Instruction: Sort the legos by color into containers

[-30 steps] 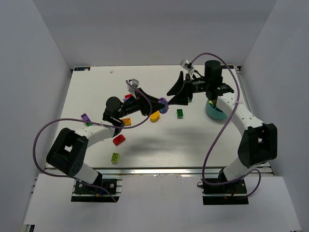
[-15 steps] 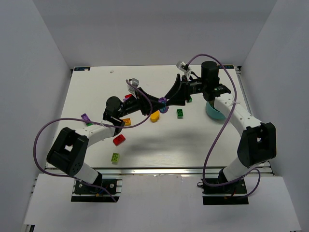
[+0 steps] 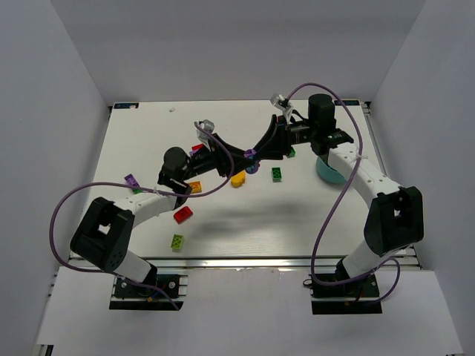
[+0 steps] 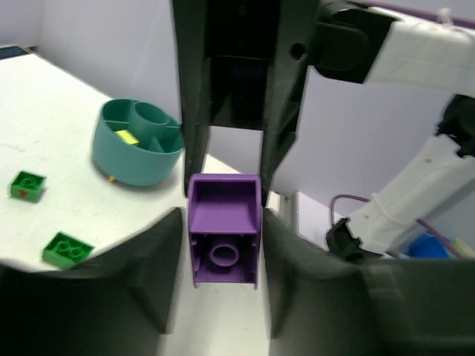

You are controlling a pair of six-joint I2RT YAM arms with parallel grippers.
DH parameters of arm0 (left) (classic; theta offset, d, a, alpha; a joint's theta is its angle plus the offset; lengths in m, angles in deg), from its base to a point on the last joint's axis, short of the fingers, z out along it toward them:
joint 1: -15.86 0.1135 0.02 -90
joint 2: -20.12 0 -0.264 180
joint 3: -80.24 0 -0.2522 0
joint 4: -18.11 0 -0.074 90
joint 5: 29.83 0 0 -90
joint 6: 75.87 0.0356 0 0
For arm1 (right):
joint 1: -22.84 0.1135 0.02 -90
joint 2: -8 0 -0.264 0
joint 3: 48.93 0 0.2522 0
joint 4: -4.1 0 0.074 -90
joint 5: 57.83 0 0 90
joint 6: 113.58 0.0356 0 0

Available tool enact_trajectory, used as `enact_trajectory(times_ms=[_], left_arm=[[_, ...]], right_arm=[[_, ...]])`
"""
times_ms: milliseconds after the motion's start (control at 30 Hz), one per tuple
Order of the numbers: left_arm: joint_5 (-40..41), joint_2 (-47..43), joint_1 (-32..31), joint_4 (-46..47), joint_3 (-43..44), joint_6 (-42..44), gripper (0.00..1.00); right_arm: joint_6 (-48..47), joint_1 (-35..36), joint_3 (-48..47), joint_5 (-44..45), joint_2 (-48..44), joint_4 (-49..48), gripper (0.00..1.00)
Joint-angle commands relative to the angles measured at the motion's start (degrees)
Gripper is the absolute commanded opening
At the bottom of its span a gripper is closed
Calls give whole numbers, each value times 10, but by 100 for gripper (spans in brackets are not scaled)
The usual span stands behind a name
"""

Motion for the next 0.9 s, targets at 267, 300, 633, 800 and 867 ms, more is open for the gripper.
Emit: enact_trajectory(times_ms=[267,300,633,800,867], left_arm=[[195,-112,25,-272,-16,78,72],[243,-146,42,-357,-13,87,72],[352,-239,118,-577,-38,87,60],[343,-256,140,-591,-50,94,60],[342,-259,141,-591,-52,95,60]], right_arm=[[-370,-120,-51,219,-60,319,0],[-453,-159,-59,276,-81,385,0],[-685,-255,5,476,-139,440,0],[-760,-279,8,469,-121,464,0],[-785,-281,10,469,-118,473,0]])
